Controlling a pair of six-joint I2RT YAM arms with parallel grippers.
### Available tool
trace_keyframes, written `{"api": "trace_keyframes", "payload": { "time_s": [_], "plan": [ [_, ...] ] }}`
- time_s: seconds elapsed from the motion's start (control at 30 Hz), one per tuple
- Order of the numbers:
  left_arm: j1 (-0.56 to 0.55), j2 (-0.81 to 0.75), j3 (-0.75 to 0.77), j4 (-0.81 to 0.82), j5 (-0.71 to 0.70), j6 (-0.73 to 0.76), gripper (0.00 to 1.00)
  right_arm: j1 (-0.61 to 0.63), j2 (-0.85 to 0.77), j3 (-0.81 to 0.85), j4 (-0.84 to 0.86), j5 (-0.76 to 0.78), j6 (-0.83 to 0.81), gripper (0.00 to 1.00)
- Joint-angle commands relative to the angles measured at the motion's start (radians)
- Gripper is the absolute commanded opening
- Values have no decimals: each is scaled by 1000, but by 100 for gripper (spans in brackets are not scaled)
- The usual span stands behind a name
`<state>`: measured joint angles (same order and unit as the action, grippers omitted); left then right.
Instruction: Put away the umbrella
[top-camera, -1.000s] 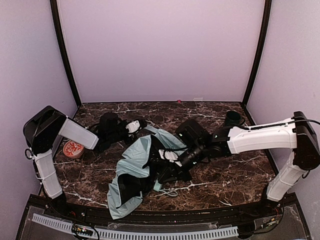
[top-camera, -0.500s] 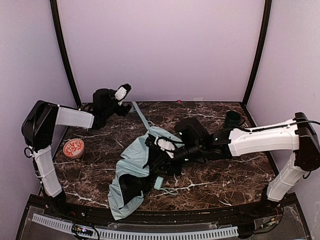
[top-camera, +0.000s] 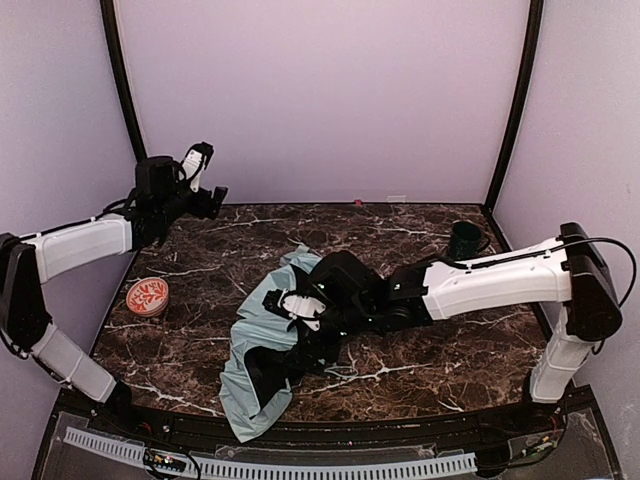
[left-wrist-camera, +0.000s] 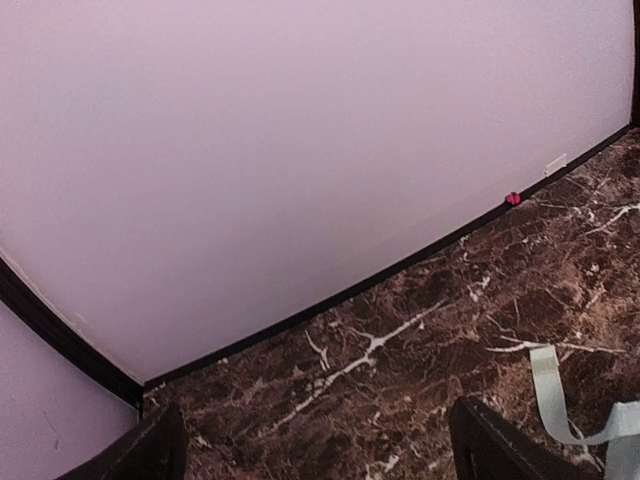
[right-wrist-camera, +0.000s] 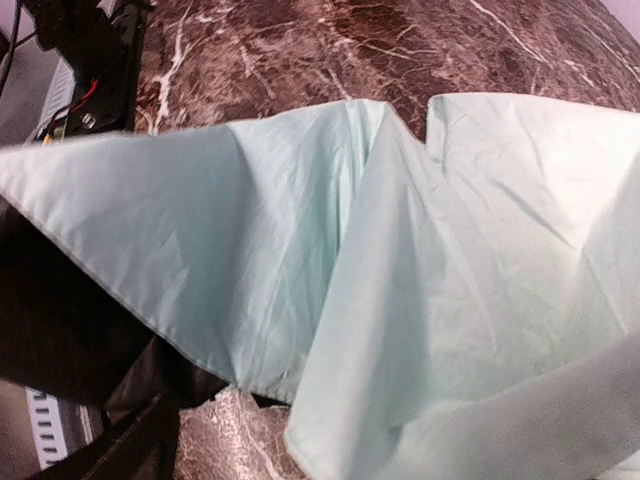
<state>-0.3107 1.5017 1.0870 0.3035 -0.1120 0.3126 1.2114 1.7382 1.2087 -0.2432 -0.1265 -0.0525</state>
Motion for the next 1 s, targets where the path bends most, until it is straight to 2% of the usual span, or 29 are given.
{"api": "trace_keyframes", "payload": {
  "time_s": [0.0,0.1,0.23,0.37,0.43,0.53,0.63,0.73,0.87,0.97],
  "plan": [
    [1,-183,-124,-197,106,-126,94,5,37,99,-14,60,-142,100],
    [-25,-317,-191,-273,161,-152,93,-5,88,132,-6,124,-240,100],
    [-152,-446,-216,-439,160,-86,87,-74,180,185,-28,34,-255,99],
    [-293,-511,-220,-587,222,28,78,-145,285,257,-79,-63,-224,86],
    [-380,-534,-201,-680,270,118,75,-183,314,276,-98,-163,-205,80],
    [-497,-549,-184,-834,353,277,77,-233,346,298,-131,-355,-182,69],
    [-599,-518,-216,-923,436,404,86,-257,405,381,-288,-421,-215,61],
    [-648,-425,-254,-922,411,466,89,-269,425,391,-335,-433,-222,62],
    [-658,-331,-331,-814,387,538,90,-271,400,404,-381,-459,-202,65],
    [-660,-322,-387,-729,392,554,90,-271,324,401,-376,-453,-140,66]
  ]
}}
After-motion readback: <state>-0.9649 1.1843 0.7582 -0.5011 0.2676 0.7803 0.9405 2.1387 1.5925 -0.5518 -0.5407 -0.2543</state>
